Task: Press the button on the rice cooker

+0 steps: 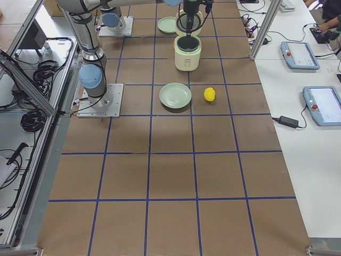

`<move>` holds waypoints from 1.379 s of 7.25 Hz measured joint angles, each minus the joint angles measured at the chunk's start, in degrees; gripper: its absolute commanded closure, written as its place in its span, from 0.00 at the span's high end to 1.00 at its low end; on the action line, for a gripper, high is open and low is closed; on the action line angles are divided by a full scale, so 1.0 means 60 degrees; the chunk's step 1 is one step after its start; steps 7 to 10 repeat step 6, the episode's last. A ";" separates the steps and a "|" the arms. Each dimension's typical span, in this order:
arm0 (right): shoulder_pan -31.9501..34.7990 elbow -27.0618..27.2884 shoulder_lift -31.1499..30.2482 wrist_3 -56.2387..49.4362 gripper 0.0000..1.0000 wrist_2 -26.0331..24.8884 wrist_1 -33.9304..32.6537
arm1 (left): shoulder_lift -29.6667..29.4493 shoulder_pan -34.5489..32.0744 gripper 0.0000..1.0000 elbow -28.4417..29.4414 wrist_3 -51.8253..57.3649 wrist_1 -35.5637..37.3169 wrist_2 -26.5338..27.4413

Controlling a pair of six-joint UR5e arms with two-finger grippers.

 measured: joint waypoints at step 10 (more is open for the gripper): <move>0.0016 0.0185 -0.0026 -0.0001 1.00 0.0089 -0.0074 | 0.0000 0.0000 1.00 0.0000 0.0000 0.0000 0.0000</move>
